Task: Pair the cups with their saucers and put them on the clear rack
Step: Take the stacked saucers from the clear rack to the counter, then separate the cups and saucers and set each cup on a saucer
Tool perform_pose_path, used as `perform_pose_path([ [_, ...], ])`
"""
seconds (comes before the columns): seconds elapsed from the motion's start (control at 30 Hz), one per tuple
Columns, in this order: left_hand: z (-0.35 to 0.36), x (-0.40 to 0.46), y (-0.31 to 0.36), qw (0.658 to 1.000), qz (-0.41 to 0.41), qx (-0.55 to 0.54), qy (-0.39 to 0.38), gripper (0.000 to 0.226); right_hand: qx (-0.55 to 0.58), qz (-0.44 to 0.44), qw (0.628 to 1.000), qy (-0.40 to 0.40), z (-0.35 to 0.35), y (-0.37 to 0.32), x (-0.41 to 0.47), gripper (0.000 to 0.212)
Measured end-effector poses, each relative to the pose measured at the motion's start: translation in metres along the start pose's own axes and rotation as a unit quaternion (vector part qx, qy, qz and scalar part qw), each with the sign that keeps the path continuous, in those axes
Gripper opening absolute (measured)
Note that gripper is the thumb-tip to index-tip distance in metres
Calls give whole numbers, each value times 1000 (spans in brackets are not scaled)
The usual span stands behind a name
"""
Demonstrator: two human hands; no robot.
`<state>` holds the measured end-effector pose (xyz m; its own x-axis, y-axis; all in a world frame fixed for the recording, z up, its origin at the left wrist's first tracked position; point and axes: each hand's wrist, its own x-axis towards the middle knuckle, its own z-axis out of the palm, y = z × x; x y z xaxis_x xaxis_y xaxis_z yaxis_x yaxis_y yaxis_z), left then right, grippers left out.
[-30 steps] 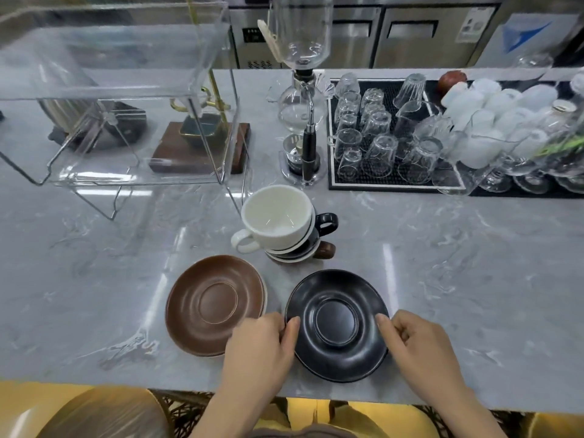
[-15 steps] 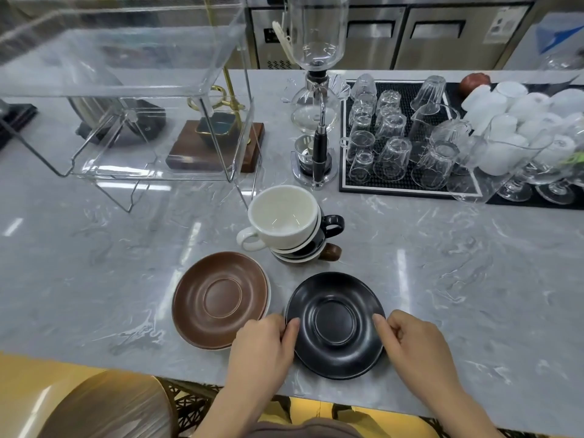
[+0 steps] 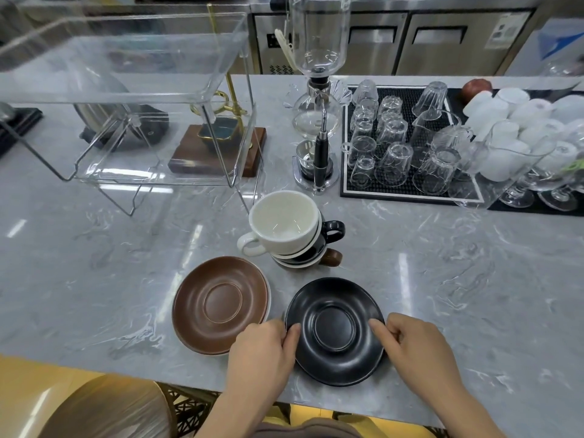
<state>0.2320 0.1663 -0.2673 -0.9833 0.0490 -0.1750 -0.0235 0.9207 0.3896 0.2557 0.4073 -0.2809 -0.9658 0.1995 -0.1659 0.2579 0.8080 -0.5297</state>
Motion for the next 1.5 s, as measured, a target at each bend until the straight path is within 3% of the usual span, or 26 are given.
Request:
perform_pose_path([
  [0.3,-5,-1,-3,994,20,-84,73,60,64,8,998,19,-9,-8,3,58],
  [0.53,-36,11,-12,967,47,-179,175,58,142,-43,988,43,-26,-39,22,48],
  [0.63,-48,22,-24,956,26,-214,199,57,180,-82,978,61,-35,-58,33,33],
  [0.8,-64,42,-35,946,-6,-244,213,29,202,-134,965,98,-43,-92,53,13],
  [0.93,-72,57,-39,936,13,-279,217,12,122,-229,957,133,-45,-116,70,14],
  [1.1,-76,69,-38,933,59,-309,176,19,46,-298,950,86,-36,-130,84,32],
  [1.37,-81,70,-22,906,66,-366,204,17,48,-297,951,69,-37,-135,87,15],
  [1.5,-77,69,-20,893,83,-378,229,52,70,-300,947,92,-33,-137,87,13],
])
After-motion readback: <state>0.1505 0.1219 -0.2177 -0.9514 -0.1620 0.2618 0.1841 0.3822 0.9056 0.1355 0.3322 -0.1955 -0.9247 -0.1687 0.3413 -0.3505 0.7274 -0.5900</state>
